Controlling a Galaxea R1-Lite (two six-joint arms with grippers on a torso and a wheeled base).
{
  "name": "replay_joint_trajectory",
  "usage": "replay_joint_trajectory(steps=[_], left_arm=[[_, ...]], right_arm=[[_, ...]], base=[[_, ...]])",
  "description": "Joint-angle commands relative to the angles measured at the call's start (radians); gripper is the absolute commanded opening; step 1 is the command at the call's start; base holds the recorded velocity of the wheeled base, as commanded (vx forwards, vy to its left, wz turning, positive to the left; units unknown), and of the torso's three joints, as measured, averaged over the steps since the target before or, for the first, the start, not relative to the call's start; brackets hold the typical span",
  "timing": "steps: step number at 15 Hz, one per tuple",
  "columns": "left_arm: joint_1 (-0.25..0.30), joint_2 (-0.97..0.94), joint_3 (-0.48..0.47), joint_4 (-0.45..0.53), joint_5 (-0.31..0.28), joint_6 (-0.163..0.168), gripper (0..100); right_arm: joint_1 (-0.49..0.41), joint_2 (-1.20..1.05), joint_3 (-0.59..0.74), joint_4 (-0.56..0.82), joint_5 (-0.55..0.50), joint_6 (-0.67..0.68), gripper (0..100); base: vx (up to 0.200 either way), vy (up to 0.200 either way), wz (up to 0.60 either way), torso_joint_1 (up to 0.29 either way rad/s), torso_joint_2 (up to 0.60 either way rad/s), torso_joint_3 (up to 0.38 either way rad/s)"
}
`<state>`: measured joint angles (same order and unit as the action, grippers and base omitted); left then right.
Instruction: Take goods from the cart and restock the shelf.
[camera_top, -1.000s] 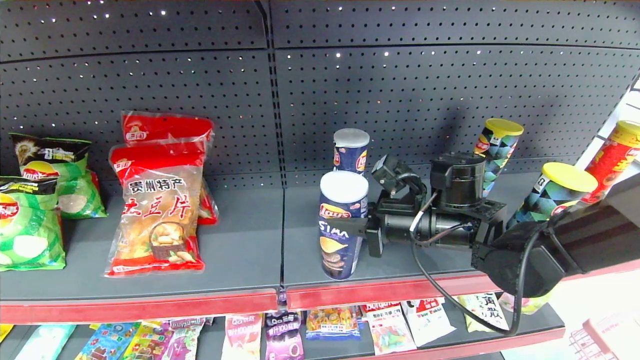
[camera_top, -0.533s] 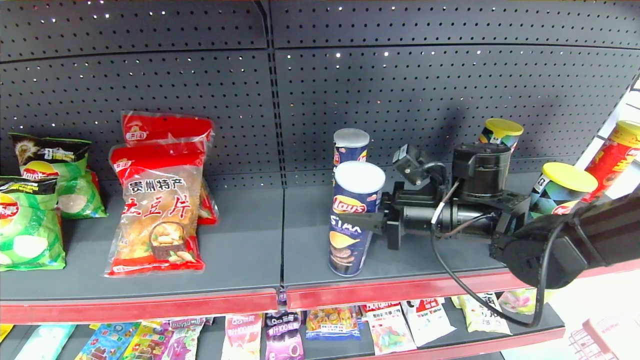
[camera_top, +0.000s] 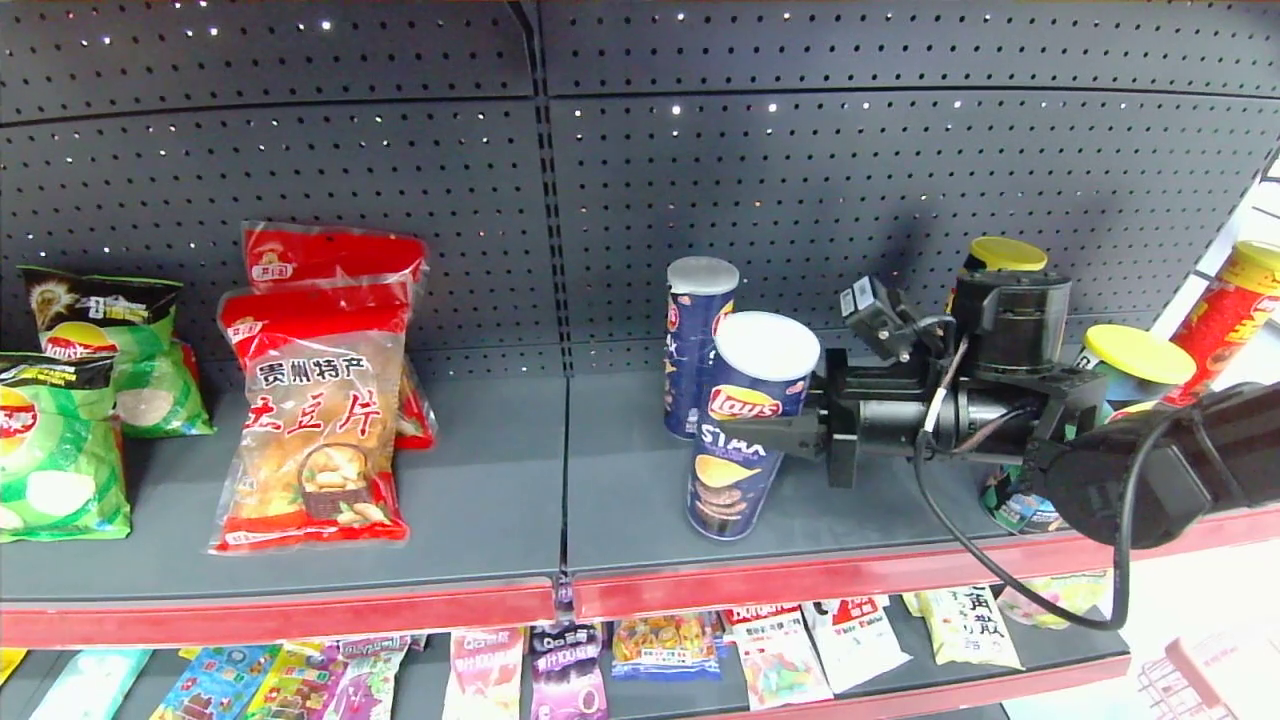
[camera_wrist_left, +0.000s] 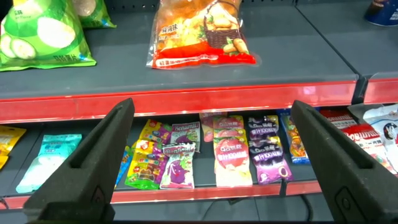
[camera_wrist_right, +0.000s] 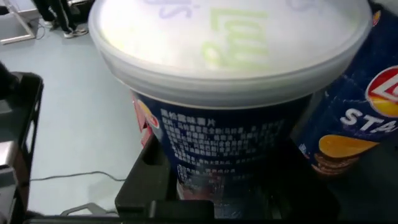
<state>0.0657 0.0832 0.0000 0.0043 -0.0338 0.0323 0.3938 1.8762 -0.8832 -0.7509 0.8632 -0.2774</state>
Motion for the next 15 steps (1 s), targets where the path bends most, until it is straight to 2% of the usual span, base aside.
replay_joint_trajectory(steps=[1,3,15], left_arm=[[0.000,0.001,0.000,0.000,0.000,0.000,100],[0.000,0.001,0.000,0.000,0.000,0.000,100],[0.000,0.001,0.000,0.000,0.000,0.000,100]], right_arm=[[-0.009,-0.003,0.006,0.002,0.022,-0.014,0],[-0.004,0.008,0.006,0.002,0.051,-0.020,0],[0.003,0.075,-0.016,0.002,0.046,-0.029,0]], base=[[0.000,0.000,0.00,0.000,0.00,0.000],[0.000,0.000,0.00,0.000,0.00,0.000],[0.000,0.000,0.00,0.000,0.00,0.000]])
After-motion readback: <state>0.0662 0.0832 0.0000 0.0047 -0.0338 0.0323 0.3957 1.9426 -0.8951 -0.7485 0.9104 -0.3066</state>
